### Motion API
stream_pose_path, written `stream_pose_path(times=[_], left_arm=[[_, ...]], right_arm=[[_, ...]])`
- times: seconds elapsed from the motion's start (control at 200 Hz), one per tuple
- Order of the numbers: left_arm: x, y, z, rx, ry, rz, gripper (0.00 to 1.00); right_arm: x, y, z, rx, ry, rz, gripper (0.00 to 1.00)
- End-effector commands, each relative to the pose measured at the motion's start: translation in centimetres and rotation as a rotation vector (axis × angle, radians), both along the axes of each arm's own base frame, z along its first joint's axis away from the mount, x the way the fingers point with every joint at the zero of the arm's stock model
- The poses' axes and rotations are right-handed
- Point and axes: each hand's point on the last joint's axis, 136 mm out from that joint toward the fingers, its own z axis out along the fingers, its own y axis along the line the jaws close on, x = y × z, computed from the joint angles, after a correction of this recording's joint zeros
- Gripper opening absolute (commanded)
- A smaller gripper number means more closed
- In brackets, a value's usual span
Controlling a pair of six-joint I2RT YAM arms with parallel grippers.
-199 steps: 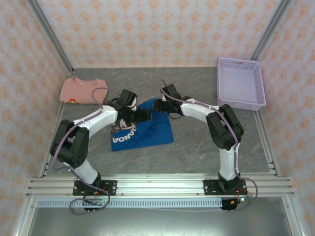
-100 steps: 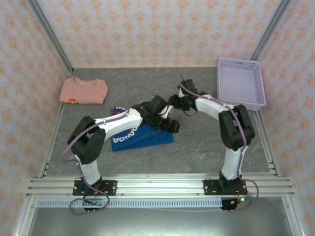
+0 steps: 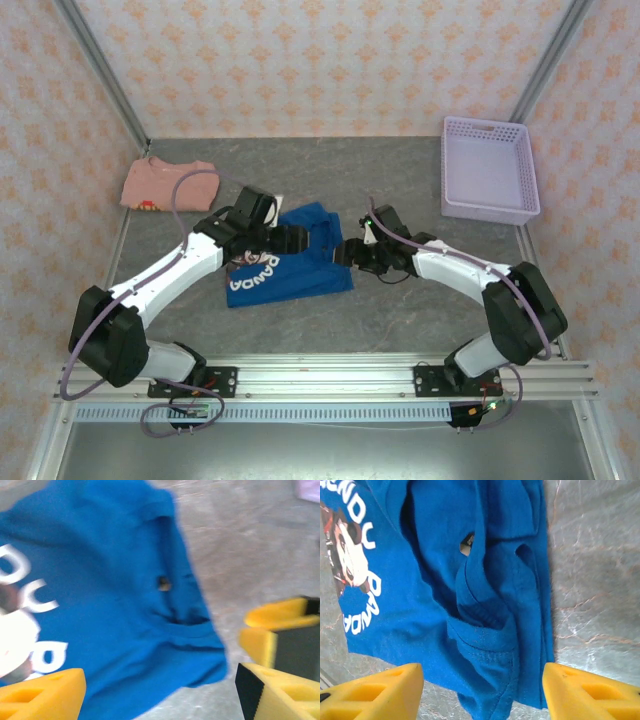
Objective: Fold the inside-out t-shirt
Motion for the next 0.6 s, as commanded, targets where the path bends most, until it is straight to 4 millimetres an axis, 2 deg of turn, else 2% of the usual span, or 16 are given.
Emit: stream_pose_path(times=[0.0, 0.07, 0.16, 0.225, 0.3, 0.385, 0.465, 0.55, 0.595], left_arm=[[-1.9, 2.3, -3.8, 0.128, 0.122, 0.060, 0.80], [-2.5, 3.0, -5.1, 0.167, 0.160, 0.073, 0.80], [-3.0, 3.3, -6.4, 0.186, 0.190, 0.072, 0.80], [-3.3, 3.5, -6.8, 0.195, 0.202, 0.075, 0.80], [-3.7, 3.5, -6.9, 0.192, 0.207, 0.065, 0.80], [-4.2, 3.2, -6.9, 0.171, 0.195, 0.042, 0.80], [-4.8, 3.0, -7.7, 0.166, 0.200, 0.022, 0.80], [-5.2, 2.9, -8.7, 0.179, 0.218, 0.008, 0.80], [-5.3, 2.8, -9.1, 0.185, 0.225, -0.001, 0.80]], right_arm=[[0.0, 1.1, -1.4, 0.017, 0.053, -0.031, 0.61], [-0.4, 1.7, -2.4, 0.000, 0.072, -0.016, 0.54], [-0.4, 1.7, -3.4, -0.029, 0.088, -0.013, 0.36], [-0.4, 1.2, -3.4, -0.061, 0.086, -0.010, 0.23], [-0.5, 0.3, -2.8, -0.099, 0.062, -0.012, 0.16], [-0.9, -1.3, -2.6, -0.151, 0.032, -0.037, 0.10], [-1.4, -2.6, -3.9, -0.208, 0.044, -0.054, 0.09], [-1.7, -3.1, -5.2, -0.269, 0.077, -0.035, 0.12], [-1.3, -3.3, -5.0, -0.303, 0.064, -0.021, 0.17]])
